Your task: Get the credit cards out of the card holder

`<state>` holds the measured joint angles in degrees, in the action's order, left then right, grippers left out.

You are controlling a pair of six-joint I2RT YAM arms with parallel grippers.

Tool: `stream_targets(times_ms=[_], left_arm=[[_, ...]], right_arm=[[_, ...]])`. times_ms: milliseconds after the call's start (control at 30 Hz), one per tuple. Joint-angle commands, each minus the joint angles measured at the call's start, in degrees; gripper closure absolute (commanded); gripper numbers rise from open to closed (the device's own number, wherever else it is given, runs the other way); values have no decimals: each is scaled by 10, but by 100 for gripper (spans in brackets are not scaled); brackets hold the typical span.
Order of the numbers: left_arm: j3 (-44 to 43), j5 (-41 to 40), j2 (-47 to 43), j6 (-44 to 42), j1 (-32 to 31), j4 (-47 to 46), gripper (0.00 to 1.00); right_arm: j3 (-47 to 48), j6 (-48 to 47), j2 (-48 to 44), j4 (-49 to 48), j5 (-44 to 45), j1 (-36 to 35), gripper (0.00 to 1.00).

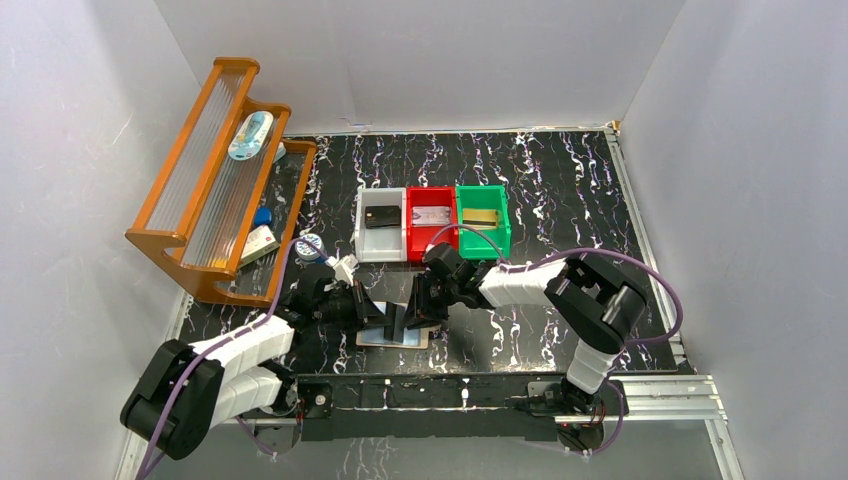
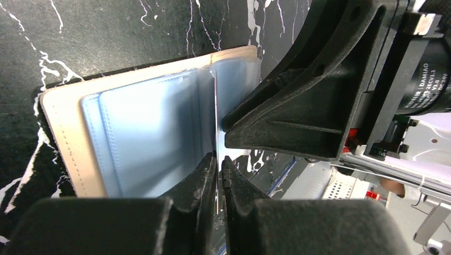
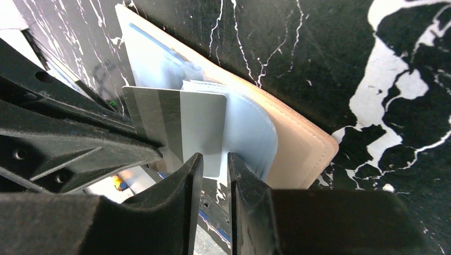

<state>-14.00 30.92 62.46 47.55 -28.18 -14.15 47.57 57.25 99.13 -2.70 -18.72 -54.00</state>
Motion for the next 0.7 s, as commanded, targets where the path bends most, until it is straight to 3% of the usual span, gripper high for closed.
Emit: stream_targets(times_ms=[0, 100, 267, 567, 667], left_arm=[[-12, 38, 5, -3, 1, -24, 87], [-19, 67, 31, 4, 1, -55, 75], [-15, 93, 60, 18, 1, -99, 72], [-42, -7, 5, -36, 1, 57, 97], [-57, -43, -27, -51, 1, 110, 100]], right_arm=[[-36, 15, 18, -11, 25, 1, 68], [-44, 19, 23, -4, 39, 1, 69], [-54, 27, 17, 0, 54, 1, 70], [-55, 25, 10, 5, 63, 3, 70], [-51, 20, 1, 9, 65, 5, 70]])
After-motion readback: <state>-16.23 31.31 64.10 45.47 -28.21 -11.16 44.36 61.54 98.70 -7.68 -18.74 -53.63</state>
